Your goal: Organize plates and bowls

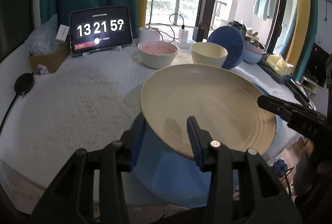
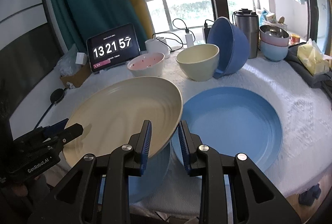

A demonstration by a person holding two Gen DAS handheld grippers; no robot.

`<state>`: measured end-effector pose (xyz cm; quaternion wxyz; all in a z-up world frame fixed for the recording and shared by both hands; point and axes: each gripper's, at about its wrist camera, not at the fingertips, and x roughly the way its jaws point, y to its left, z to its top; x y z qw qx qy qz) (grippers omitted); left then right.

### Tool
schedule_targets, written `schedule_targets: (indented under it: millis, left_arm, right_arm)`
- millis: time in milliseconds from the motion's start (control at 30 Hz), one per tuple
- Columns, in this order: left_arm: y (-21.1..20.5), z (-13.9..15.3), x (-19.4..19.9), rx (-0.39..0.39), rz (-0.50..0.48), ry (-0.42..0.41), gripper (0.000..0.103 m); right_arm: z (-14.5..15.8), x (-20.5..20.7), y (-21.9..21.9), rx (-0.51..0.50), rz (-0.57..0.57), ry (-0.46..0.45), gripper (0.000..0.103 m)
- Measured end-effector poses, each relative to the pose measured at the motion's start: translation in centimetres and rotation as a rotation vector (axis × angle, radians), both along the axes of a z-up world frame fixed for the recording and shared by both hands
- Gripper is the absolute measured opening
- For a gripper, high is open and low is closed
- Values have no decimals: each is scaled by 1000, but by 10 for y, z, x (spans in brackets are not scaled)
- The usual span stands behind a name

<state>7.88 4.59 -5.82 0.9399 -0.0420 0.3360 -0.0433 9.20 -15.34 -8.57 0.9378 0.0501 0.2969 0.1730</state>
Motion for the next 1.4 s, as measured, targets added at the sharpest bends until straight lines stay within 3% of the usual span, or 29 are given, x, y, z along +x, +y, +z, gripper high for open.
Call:
schedule_targets:
  millis: [733,967,1233,1400]
  left_arm:
    - [6,-28,-22,44,26,83,43]
    - [3,-39,-23,89,26,108,43]
    - [-2,-49,-20,181,30,103,44]
    - [4,-46,-21,158,41,83,44]
  right_arm:
    - [-35,-17,17,-43,42,114,29]
    - [-43,-16,21,-47,45,140,29]
    - [-50,-11,24,-57,40,152,29]
    - [-55,-7,23,-55,37,174,29]
